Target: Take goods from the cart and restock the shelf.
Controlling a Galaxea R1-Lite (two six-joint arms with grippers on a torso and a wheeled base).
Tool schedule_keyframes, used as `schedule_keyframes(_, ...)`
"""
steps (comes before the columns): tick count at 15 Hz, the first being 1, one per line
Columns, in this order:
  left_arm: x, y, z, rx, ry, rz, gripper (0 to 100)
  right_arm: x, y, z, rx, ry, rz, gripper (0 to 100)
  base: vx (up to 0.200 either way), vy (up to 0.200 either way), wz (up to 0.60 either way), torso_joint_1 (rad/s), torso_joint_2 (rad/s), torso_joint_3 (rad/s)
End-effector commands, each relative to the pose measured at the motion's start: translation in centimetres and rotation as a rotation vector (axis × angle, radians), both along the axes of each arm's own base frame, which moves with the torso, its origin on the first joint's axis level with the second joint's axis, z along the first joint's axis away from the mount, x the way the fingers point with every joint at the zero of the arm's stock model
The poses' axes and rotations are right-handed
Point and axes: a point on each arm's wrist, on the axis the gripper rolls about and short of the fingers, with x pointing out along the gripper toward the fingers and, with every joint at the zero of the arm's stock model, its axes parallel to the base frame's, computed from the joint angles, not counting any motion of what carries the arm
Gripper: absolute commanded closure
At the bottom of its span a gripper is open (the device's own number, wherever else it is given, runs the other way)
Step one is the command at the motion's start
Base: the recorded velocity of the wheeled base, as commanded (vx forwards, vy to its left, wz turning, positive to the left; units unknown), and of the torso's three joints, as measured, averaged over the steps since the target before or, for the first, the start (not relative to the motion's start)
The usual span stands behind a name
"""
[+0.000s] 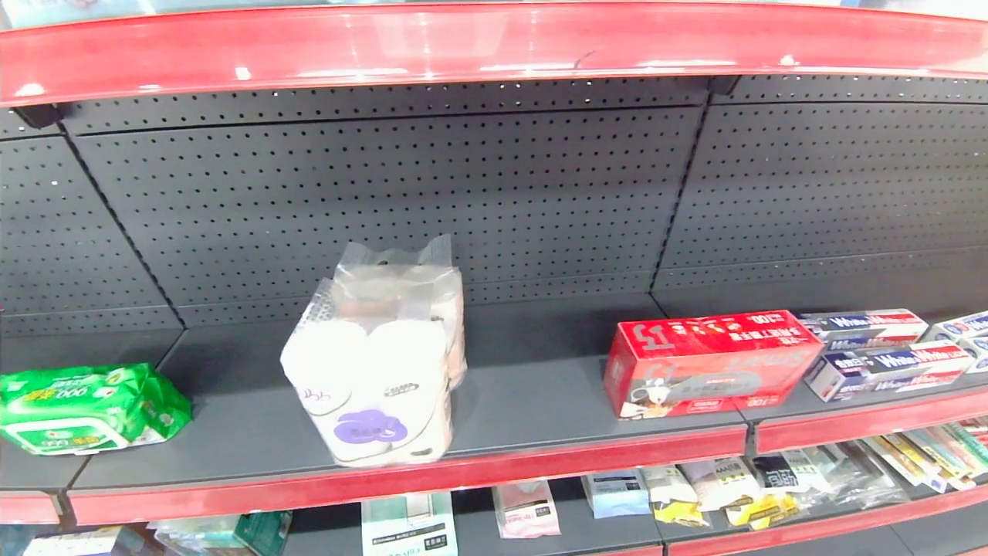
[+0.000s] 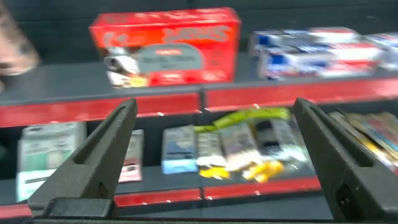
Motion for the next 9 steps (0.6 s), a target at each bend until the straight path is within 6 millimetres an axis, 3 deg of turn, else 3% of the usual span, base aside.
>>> schedule_keyframes(1, 0.0, 0.0, 0.0, -0.002, -0.001, 0.003, 0, 0.0, 0.0, 0.0, 0.000, 0.002, 0.000, 0, 0.000, 0.000, 0.00, 0.000, 0.00, 0.000)
schedule_keyframes(4, 0.0, 0.0, 0.0, -0.002, -0.001, -0.003, 0, 0.0, 0.0, 0.0, 0.002, 0.002, 0.000, 0, 0.000, 0.000, 0.00, 0.000, 0.00, 0.000)
schedule_keyframes(5, -0.2, 0.0, 1.0, -0.011, -0.032, -0.005, 0, 0.0, 0.0, 0.0, 0.002, 0.002, 0.000, 0, 0.000, 0.000, 0.00, 0.000, 0.00, 0.000)
schedule_keyframes(6, -0.1, 0.0, 6.7, -0.065, -0.067, -0.007, 0, 0.0, 0.0, 0.0, 0.002, 0.002, 0.000, 0, 0.000, 0.000, 0.00, 0.000, 0.00, 0.000)
schedule_keyframes(7, 2.2, 0.1, 12.1, -0.187, -0.033, 0.028, 0, 0.0, 0.0, 0.0, 0.002, 0.002, 0.000, 0, 0.000, 0.000, 0.00, 0.000, 0.00, 0.000)
schedule_keyframes(8, 4.0, 0.2, 14.7, -0.236, -0.010, 0.086, 0, 0.0, 0.0, 0.0, 0.002, 0.002, 0.000, 0, 0.000, 0.000, 0.00, 0.000, 0.00, 0.000)
schedule_keyframes(9, 6.2, 0.3, 15.1, -0.207, 0.069, 0.137, 0, 0.0, 0.0, 0.0, 0.002, 0.002, 0.000, 0, 0.000, 0.000, 0.00, 0.000, 0.00, 0.000)
